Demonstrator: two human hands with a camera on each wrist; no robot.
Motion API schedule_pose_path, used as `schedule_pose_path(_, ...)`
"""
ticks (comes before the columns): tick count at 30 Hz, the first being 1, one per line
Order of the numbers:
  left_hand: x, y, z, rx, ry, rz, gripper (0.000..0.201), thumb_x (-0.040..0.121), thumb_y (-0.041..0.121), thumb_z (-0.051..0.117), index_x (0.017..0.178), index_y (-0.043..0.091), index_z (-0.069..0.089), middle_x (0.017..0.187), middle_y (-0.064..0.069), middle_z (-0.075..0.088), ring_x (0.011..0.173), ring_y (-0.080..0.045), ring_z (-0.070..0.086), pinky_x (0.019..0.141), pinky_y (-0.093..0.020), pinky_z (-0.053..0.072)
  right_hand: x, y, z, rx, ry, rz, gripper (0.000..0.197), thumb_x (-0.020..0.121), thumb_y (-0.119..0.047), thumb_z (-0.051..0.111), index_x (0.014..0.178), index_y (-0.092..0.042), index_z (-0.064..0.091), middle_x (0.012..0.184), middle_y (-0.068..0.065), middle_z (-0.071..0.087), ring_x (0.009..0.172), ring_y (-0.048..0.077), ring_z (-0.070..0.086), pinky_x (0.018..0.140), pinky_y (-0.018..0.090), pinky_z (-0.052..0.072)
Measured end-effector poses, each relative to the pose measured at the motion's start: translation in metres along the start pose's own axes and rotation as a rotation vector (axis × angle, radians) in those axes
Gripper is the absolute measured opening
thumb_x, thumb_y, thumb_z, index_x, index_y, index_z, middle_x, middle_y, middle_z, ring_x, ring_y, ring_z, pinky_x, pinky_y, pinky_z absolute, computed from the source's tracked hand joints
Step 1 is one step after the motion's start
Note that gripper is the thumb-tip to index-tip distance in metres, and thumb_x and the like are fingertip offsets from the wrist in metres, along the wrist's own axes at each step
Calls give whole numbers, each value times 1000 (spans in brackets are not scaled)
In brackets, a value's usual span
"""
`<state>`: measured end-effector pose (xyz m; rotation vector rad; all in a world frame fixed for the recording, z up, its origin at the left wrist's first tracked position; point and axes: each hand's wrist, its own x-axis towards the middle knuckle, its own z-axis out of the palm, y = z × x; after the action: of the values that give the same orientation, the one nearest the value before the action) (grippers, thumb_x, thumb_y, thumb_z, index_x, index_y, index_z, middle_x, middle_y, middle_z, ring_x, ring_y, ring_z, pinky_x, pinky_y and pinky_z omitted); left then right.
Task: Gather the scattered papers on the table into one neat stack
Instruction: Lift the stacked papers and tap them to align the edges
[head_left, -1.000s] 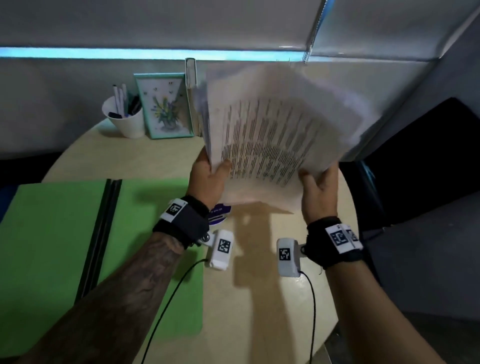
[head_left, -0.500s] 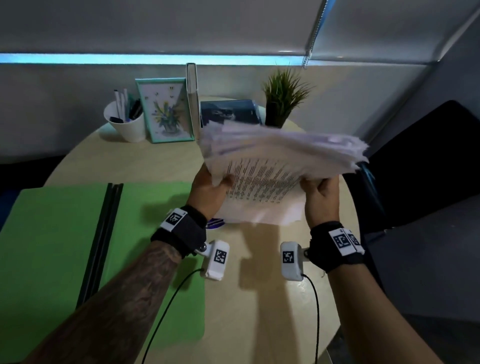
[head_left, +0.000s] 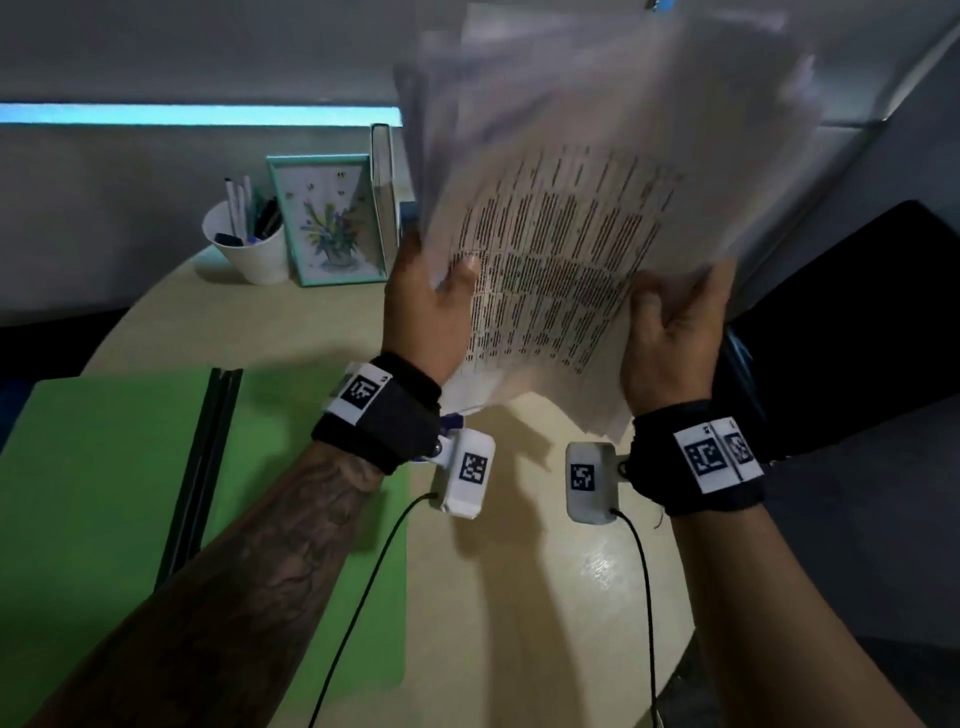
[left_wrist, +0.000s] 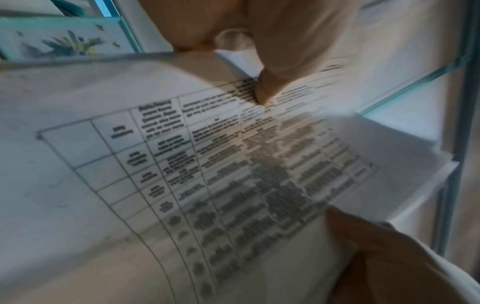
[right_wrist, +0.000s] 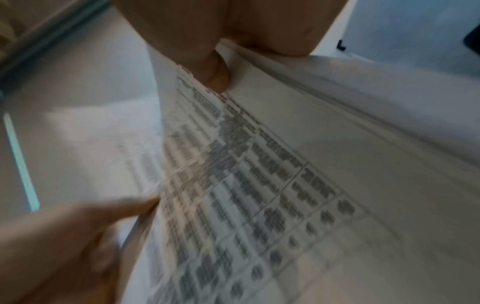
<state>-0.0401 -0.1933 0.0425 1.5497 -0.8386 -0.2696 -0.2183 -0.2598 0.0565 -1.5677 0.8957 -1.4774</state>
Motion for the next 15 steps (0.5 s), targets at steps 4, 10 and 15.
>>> schedule_pose_path(4, -8, 7, 7, -46, 25, -38, 26, 98, 9, 50, 120, -2, 47, 119, -6, 57, 103, -9, 53, 84, -8, 44, -11, 7, 11, -92, -47, 13, 38, 91, 7, 42, 109, -26, 35, 100, -6, 51, 90, 2, 50, 80, 10, 41)
schedule_pose_path(10, -24, -19, -3, -120, -30, -35, 42, 97, 3, 48, 136, 11, 37, 126, 15, 52, 111, 20, 48, 96, -6, 40, -25, 18, 4, -21, -54, 57, 46, 93, 9, 46, 116, -30, 35, 111, -16, 47, 100, -13, 49, 86, 7, 40)
schedule_pose_path(15, -67, -85, -1, 3, -182, -272, 31, 92, 8, 56, 123, 8, 50, 112, -4, 65, 94, -3, 60, 88, -30, 53, -61, 65, -7, -130, -121, 275, 47, 91, 2, 51, 123, -28, 33, 115, -21, 48, 102, -18, 48, 85, 10, 40)
